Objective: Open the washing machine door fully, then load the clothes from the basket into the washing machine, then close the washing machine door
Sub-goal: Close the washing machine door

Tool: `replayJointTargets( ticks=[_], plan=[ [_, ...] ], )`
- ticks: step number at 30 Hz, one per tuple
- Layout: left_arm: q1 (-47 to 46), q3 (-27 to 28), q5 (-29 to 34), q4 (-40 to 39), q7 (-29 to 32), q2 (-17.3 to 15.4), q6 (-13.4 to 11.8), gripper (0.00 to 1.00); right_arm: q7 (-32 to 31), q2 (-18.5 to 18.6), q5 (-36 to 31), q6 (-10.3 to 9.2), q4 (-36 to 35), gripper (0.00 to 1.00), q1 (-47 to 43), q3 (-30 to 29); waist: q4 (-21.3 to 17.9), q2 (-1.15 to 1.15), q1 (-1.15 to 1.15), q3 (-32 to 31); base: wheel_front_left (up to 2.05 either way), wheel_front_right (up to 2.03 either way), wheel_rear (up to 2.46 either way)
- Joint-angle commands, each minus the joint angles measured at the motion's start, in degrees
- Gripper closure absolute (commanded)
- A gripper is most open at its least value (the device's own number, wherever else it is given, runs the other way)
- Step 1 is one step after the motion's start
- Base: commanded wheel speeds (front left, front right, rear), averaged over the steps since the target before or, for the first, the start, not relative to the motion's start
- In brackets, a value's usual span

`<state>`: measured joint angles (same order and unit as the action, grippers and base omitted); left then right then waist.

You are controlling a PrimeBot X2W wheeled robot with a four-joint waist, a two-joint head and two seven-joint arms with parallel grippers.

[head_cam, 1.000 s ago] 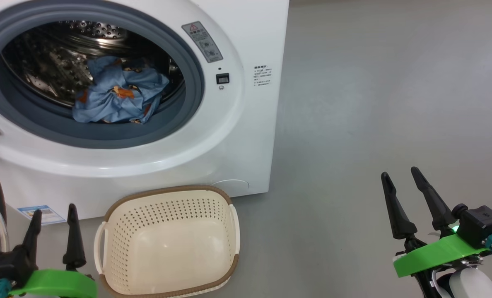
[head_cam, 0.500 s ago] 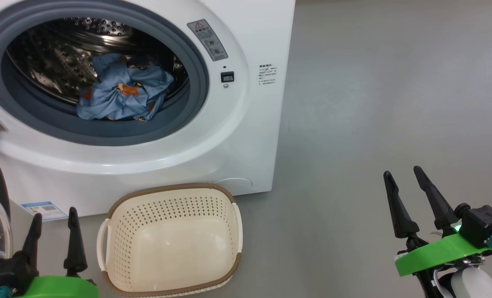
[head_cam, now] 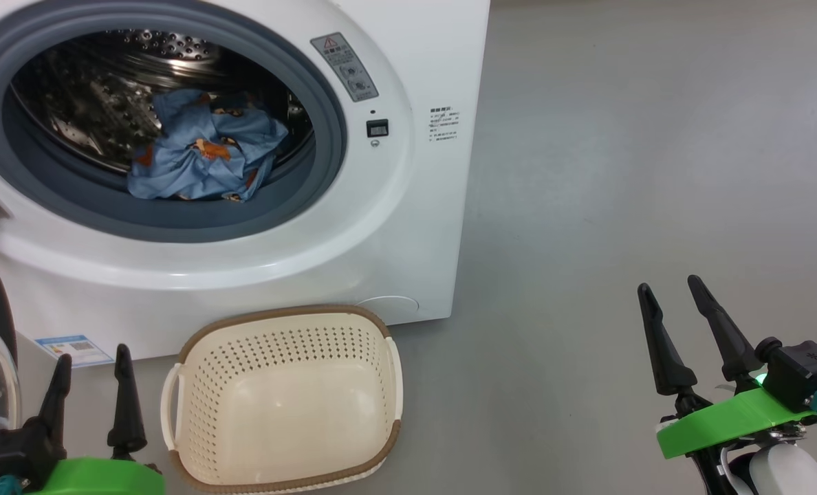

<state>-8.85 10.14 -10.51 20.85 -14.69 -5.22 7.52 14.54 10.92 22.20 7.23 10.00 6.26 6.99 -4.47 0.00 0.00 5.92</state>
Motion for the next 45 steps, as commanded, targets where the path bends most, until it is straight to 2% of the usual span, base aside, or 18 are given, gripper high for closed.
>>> replayJointTargets(
  ticks=[1,16,30,45],
  plan=[
    [-0.2,1.7,0.3,-1.6,-0.3,-1.0,0.0,0.0,0.5,0.9,0.3,0.25,-1.5,0.0,-0.3,0.6,0.1,0.0,0.0,0.1,0.0,0.0,0.0],
    [0.0,1.6,-0.3,-1.9,-0.3,-0.8,0.0,0.0,0.5,1.1,0.3,0.25,-1.6,0.0,-0.4,0.5,0.4,0.0,0.0,-0.1,-0.02,0.02,0.0],
    [0.5,1.4,-1.1,-2.8,-0.3,-0.4,0.0,0.0,0.5,1.3,0.4,0.25,-1.6,0.0,-0.6,0.5,0.6,0.0,0.0,-0.4,-0.79,0.79,0.0],
    [1.6,0.6,-0.9,-3.3,-0.3,-0.2,0.0,0.0,0.5,1.6,0.4,0.25,-1.6,0.0,-1.1,0.7,1.3,0.0,0.0,-1.4,-0.05,0.05,0.0]
  ],
)
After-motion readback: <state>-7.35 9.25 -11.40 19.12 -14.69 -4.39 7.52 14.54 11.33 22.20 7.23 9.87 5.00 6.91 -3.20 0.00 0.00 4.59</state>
